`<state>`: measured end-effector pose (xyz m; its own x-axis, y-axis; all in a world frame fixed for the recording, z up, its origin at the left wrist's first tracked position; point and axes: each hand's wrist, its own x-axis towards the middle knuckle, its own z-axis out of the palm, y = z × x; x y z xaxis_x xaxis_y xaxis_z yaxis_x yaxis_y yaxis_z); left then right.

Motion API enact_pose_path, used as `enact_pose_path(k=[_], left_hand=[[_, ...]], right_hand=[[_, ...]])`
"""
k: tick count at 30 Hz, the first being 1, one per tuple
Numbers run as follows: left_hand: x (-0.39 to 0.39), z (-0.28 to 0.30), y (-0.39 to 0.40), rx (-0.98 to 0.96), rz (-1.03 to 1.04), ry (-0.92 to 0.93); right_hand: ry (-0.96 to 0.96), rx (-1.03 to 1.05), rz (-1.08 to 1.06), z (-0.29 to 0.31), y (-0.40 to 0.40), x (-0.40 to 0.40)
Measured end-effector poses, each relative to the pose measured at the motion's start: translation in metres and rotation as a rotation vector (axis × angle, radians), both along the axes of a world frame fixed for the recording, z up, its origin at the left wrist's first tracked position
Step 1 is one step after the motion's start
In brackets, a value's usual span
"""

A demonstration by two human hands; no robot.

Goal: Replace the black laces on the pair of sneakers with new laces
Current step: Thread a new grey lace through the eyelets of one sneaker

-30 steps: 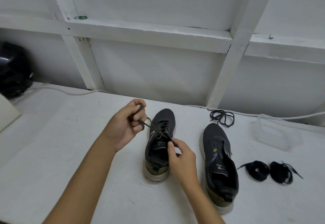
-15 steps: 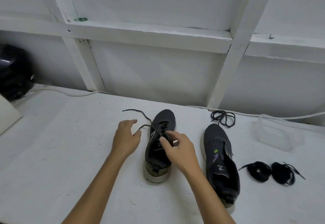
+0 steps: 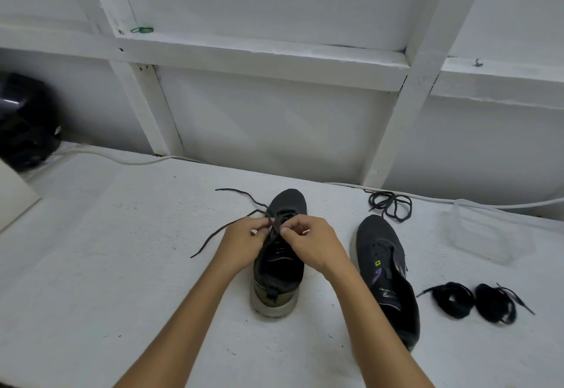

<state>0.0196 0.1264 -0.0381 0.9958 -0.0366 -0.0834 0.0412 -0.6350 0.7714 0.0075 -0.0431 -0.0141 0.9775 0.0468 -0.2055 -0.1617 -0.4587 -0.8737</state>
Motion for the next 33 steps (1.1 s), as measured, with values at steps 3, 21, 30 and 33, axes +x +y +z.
enact_pose_path(k=[3,21,30,33], left_hand=[[0.005,0.001,-0.003,-0.081,0.003,-0.007],[0.022,0.004,-0.005,-0.097,0.026,0.136],[0.023,0.005,-0.004,-0.112,0.01,0.113],[0.024,0.007,-0.004,-0.108,-0.033,0.08]], right_hand=[[0.026,0.145,-0.136,-0.003,0.001,0.004],[-0.124,-0.292,-0.032,-0.006,-0.003,0.025],[-0.196,-0.418,0.055,-0.004,-0.001,0.024],[-0.212,-0.471,0.095,-0.003,-0.002,0.026]])
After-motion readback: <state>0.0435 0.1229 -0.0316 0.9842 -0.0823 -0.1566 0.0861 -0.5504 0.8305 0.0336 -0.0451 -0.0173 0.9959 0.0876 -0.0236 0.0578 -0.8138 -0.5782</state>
